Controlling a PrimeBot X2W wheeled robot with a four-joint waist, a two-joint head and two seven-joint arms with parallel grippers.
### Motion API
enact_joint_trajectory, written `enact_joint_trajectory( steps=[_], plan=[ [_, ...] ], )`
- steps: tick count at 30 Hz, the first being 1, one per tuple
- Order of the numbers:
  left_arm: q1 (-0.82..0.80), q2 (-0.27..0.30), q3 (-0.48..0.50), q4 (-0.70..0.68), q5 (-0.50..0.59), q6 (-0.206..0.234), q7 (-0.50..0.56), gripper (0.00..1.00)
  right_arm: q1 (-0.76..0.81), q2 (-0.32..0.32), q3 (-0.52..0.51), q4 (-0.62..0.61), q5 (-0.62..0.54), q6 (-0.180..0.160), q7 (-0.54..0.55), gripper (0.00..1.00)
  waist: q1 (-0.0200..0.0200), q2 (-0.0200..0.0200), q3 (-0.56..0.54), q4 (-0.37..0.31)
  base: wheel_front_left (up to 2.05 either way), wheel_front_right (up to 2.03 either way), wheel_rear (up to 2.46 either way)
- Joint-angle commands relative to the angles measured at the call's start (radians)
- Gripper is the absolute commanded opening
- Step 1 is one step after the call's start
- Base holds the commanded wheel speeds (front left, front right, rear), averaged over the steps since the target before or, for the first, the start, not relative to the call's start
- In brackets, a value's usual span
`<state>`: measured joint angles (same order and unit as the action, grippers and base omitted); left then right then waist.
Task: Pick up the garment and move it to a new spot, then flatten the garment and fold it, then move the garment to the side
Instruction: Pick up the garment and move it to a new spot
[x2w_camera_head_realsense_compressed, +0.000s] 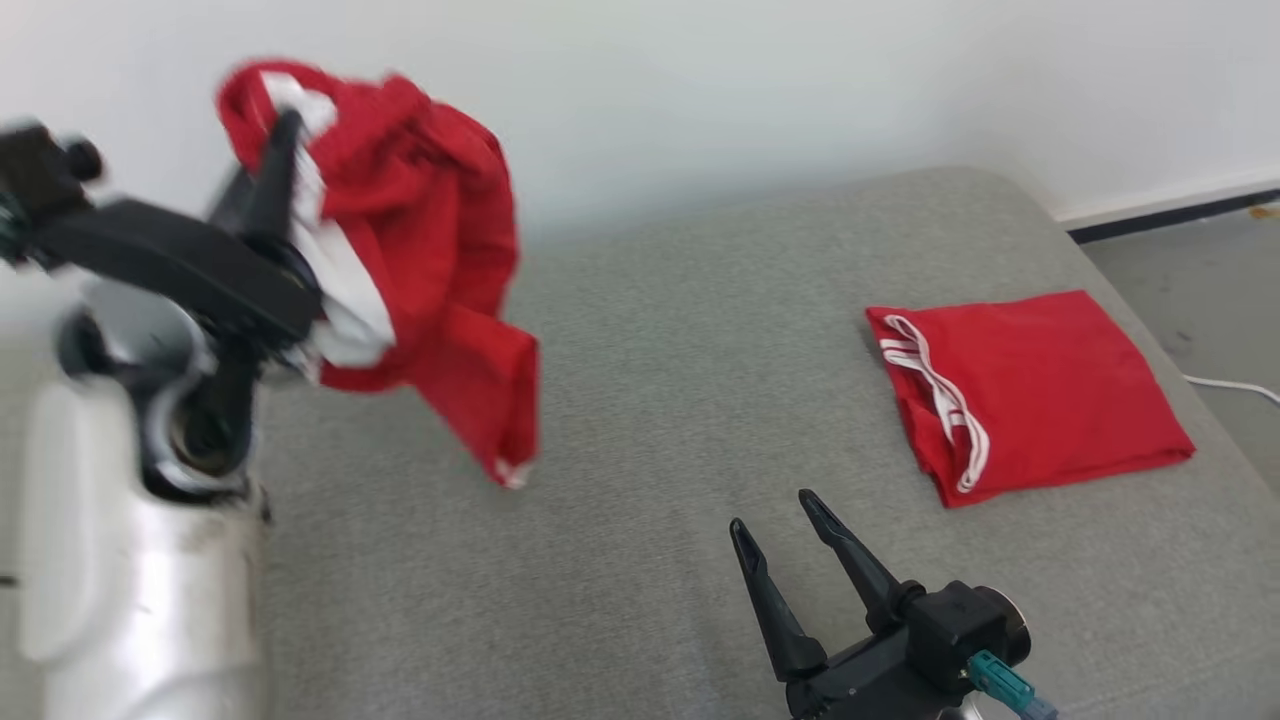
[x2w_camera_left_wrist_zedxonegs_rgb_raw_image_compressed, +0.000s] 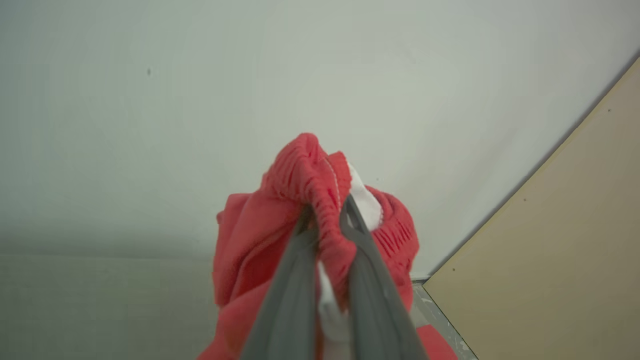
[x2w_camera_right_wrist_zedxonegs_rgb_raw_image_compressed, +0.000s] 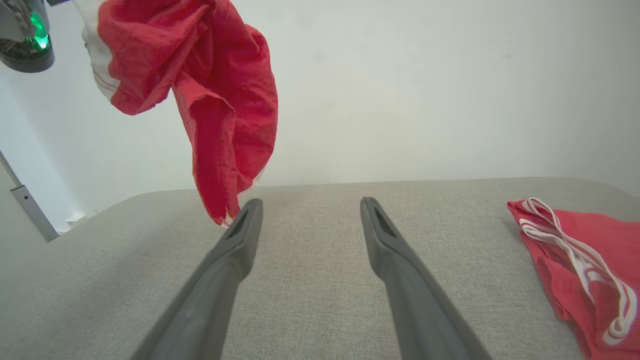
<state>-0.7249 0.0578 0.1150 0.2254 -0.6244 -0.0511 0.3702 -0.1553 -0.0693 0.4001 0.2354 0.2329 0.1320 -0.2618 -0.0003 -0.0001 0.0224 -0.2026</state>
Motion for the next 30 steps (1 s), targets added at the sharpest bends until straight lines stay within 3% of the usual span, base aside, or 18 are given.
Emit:
enact_joint_trajectory(
  steps=[1, 4, 7, 15, 16, 17, 18, 25, 30],
  plan=[
    [0.04, -0.007, -0.023, 0.014, -0.022, 0.005, -0.017, 0.0, -0.001, 0.003, 0.002, -0.003, -0.004, -0.003, -0.004, 1.0, 0.0003, 0.0001, 0.008, -0.039, 0.0, 0.0, 0.0],
    [0.109, -0.007, -0.126, 0.064, -0.128, 0.027, -0.071, 0.0, -0.006, 0.006, 0.007, -0.005, -0.002, -0.003, -0.004, 1.0, 0.0003, 0.0001, 0.02, -0.067, 0.0, 0.0, 0.0],
    [0.169, -0.005, -0.233, 0.137, -0.168, 0.061, -0.137, 0.0, -0.009, 0.007, 0.009, -0.003, -0.002, -0.003, -0.003, 1.0, 0.0003, 0.0001, 0.03, -0.088, 0.0, 0.0, 0.0],
    [0.245, -0.006, -0.391, 0.37, -0.131, 0.155, -0.304, 0.0, -0.004, 0.011, -0.002, -0.005, -0.001, -0.003, -0.003, 1.0, 0.0003, 0.0001, 0.039, -0.109, 0.0, 0.0, 0.0],
    [0.247, -0.005, -0.403, 0.389, -0.137, 0.16, -0.322, 0.07, -0.001, 0.012, -0.007, -0.005, -0.002, -0.003, -0.003, 1.0, 0.0003, 0.0001, 0.037, -0.106, 0.0, 0.0, 0.0],
    [0.249, -0.005, -0.413, 0.404, -0.147, 0.163, -0.338, 0.63, 0.002, 0.012, -0.011, -0.005, -0.003, -0.003, -0.003, 1.0, 0.0003, 0.0001, 0.034, -0.102, 0.0, 0.0, 0.0],
    [0.249, -0.006, -0.424, 0.417, -0.146, 0.163, -0.358, 1.0, 0.005, 0.012, -0.017, -0.006, -0.005, -0.003, -0.003, 1.0, 0.0003, 0.0001, 0.032, -0.096, 0.0, 0.0, 0.0],
    [0.248, 0.006, -0.452, 0.397, -0.119, 0.122, -0.525, 1.0, 0.035, 0.013, -0.081, -0.016, -0.018, -0.003, -0.003, 1.0, 0.0003, 0.0001, -0.008, -0.029, 0.0, 0.0, 0.0],
    [0.296, 0.052, -0.451, 0.35, -0.061, 0.131, -0.604, 1.0, 0.059, 0.012, -0.121, -0.022, -0.028, -0.003, -0.003, 1.0, 0.0003, 0.0001, -0.035, 0.013, 0.0, 0.0, 0.0]
  ],
)
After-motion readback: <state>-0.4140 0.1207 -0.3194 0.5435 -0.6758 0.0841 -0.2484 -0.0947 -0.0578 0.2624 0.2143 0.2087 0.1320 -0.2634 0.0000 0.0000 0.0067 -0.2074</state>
